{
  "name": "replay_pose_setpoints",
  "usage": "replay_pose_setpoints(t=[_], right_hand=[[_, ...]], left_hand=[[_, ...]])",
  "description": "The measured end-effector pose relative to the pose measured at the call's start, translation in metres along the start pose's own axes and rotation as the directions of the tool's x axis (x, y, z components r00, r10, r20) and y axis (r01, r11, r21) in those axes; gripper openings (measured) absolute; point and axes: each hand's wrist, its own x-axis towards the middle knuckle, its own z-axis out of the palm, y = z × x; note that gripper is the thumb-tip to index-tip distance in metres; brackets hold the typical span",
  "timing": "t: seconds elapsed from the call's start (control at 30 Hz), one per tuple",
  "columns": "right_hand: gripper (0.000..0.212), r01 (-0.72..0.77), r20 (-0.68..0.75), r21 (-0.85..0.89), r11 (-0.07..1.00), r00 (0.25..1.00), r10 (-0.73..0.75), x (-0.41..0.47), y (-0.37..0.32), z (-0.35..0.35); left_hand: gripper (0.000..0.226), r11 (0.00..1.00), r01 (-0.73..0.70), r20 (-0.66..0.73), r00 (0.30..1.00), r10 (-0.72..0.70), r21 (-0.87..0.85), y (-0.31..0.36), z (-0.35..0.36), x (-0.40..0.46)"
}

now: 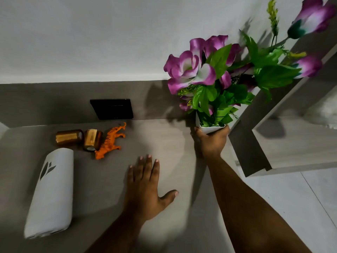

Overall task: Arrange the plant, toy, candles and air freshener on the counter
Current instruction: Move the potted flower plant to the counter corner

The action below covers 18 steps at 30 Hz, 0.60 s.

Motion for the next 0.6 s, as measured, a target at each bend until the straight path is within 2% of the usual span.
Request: replay_pose_setpoints(t=[0.2,0.27,0.33,0.4,0.47,0.53,0.6], right_hand=[[0.09,-0.022,0.093,-0.04,0.999,0.995,0.025,-0.01,-0.001,-0.01],[0.093,-0.076,0.096,-0.174,0.982,0.991,0.094,-0.029,-0.001,-0.019],[0.085,-0.08,0.112,-0.297,0.951,0.987,0.119,-0.06,0.0,-0.027],[0.063,0.04,0.196,-0.36,0.932,0.98,0.033,-0.091,-0.005,-0.026],[0.041,0.241,0.344,-0.401,0.884,0.934,-0.098,-0.108,-0.018,-0.015],[0.03,0.457,0.527,-0.369,0.809,0.82,-0.222,-0.117,-0.041,0.009],[0.027,0.653,0.677,-0.255,0.714,0.648,-0.35,-0.122,-0.069,0.042]], left_hand=[[0.107,1.0,0.01,-0.001,1.0,-0.01,0.004,-0.001,0.0,0.0],[0.107,1.0,0.005,0.017,1.0,-0.005,0.003,0.0,-0.002,0.002],[0.107,1.0,-0.008,0.035,0.999,0.008,-0.004,-0.001,-0.006,-0.002],[0.105,1.0,-0.018,0.042,0.999,0.019,-0.017,-0.007,-0.009,-0.012],[0.103,1.0,-0.011,0.052,0.999,0.012,-0.027,-0.018,-0.01,-0.028],[0.101,0.999,0.026,0.062,0.998,-0.024,-0.031,-0.033,-0.011,-0.049],[0.1,0.997,0.069,0.066,0.996,-0.067,-0.041,-0.044,-0.013,-0.068]])
